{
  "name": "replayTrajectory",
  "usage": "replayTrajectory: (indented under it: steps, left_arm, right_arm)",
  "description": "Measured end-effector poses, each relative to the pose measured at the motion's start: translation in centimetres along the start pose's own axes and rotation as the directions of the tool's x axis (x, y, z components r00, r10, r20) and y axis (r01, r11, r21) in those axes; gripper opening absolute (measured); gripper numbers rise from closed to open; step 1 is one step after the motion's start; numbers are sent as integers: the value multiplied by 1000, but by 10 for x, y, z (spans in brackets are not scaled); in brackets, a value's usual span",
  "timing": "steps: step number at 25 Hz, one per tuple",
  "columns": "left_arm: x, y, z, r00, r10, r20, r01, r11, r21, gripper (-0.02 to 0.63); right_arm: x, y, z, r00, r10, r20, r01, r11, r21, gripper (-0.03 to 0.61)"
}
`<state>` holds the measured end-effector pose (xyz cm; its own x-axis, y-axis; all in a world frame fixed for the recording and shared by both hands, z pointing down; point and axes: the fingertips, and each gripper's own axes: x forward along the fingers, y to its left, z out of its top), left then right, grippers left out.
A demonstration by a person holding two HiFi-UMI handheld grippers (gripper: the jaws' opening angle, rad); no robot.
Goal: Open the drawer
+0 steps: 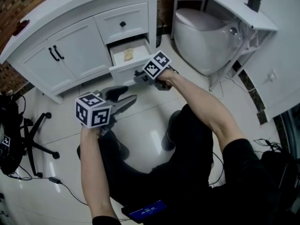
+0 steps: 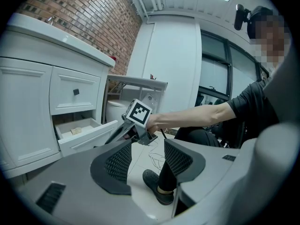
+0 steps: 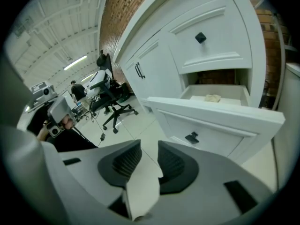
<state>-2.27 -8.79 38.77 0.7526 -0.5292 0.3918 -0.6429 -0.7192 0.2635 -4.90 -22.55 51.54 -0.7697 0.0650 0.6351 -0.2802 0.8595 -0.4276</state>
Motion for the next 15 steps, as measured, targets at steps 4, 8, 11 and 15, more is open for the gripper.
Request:
replayTrajectory:
  steps: [4, 8, 11, 15]
  left_arm:
    - [-2, 0, -3, 1000, 2, -8, -2, 1000, -2, 215]
    - [-4, -1, -6, 1000, 3, -16, -3, 1000, 0, 215]
    - [-5, -3, -8, 1000, -1, -22, 1, 1000, 6, 215]
    - [-6, -4, -8, 1000, -3, -22, 3, 1000, 11, 215]
  right_arm:
    - [-12, 23, -4, 998, 57, -17, -58, 997, -57, 135]
    - [-19, 49, -8, 992, 119, -45, -124, 984, -127, 133]
    - [-27, 67, -8, 986, 158, -48, -164, 972, -169, 133]
    - [-40, 84, -5, 981, 190, -46, -195, 959, -206, 133]
